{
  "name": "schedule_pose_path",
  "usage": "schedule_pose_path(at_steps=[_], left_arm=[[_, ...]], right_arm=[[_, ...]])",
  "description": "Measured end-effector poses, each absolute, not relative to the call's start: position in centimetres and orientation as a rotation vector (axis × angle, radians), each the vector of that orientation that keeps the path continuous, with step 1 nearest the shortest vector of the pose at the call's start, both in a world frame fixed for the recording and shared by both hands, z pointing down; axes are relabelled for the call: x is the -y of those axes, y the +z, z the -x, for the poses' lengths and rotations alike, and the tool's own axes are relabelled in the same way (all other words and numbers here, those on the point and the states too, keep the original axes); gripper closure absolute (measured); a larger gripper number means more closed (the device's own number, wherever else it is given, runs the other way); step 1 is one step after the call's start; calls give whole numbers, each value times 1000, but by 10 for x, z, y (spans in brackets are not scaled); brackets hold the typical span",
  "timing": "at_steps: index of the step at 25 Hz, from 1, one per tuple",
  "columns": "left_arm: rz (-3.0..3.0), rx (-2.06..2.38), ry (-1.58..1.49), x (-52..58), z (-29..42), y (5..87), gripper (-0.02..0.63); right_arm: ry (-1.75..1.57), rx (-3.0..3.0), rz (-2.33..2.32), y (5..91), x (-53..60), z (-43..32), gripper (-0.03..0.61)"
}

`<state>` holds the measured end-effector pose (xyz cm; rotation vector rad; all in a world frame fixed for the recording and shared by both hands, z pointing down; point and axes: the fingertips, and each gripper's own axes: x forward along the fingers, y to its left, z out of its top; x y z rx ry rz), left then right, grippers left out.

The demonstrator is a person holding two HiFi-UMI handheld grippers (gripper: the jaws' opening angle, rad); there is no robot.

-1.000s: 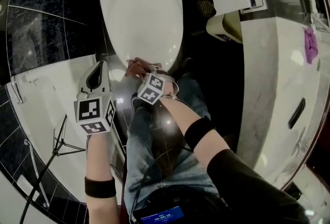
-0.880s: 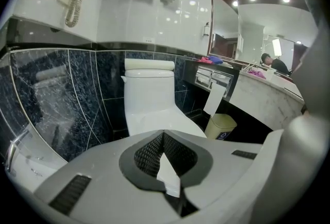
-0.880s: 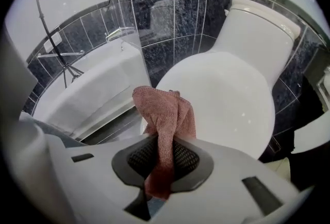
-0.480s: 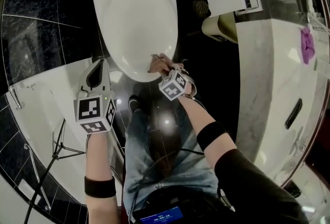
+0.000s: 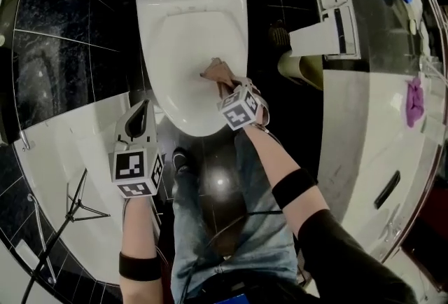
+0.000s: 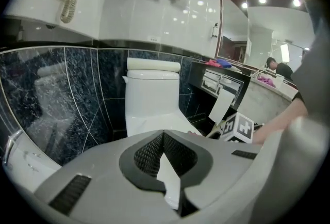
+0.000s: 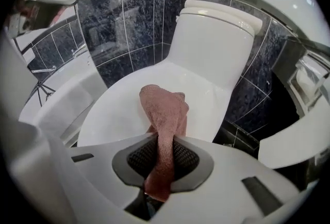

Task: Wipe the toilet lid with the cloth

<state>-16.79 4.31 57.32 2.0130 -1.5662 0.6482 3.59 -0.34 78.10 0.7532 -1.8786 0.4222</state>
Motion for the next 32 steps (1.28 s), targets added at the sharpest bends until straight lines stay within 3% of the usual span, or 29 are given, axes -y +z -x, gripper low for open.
schedule_pose_path(at_steps=[7,14,21,32], left_arm=[[-1937,1633,620,-6,163,576,612],[-1869,1702,617,31,159,584,612],[-1841,1707,634,47,147,596,612],[-1938,1603,704,46,114,595,612]], right_arm=[[174,1959,-624,764,139,25,504],[54,1950,-448,793,202,77,503],[122,1947,-449,817,217,52,503],[296,1889,-647,821,207,-48,505]])
